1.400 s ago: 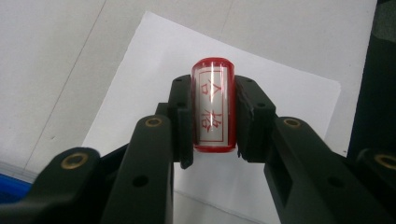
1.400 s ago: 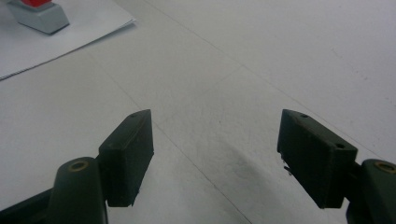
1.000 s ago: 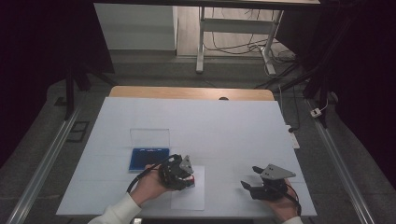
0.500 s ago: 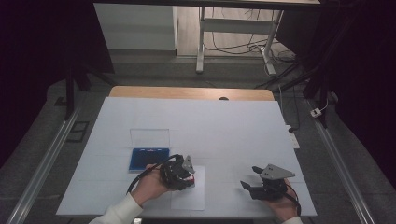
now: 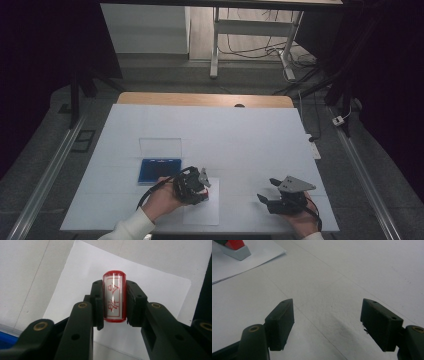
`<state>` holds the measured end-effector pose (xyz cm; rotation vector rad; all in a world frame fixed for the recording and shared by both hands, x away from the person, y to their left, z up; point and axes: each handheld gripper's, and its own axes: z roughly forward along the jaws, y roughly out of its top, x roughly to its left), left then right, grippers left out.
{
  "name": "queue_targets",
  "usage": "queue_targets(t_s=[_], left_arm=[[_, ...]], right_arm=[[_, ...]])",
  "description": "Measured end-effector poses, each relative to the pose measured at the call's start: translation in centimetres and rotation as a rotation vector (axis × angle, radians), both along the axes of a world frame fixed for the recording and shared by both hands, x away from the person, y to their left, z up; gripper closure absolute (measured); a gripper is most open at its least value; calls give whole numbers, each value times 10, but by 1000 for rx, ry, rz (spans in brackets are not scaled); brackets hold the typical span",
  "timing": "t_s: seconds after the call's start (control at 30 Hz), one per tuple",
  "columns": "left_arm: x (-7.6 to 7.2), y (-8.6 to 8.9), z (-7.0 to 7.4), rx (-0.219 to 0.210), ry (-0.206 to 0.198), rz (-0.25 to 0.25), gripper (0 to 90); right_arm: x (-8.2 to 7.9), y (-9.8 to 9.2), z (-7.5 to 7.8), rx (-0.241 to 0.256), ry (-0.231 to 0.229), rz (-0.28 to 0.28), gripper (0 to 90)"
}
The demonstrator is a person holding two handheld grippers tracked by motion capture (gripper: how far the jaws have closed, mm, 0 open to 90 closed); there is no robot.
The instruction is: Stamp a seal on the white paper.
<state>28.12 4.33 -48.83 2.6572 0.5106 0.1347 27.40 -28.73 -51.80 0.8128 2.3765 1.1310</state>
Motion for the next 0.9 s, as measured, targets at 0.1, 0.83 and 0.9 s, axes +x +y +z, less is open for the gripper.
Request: queue_targets(t_s=[0.1, 0.83, 0.9], left_arm=[[-1, -2, 0, 14, -7, -1, 711], [-1, -1, -1, 10, -13, -6, 711], [-2, -2, -1, 14, -21, -6, 710]], right_arm=[[-1, 1, 0, 0, 0, 4, 265], [-1, 1, 1, 3, -6, 6, 265], [-1, 1, 1, 4, -5, 6, 265]])
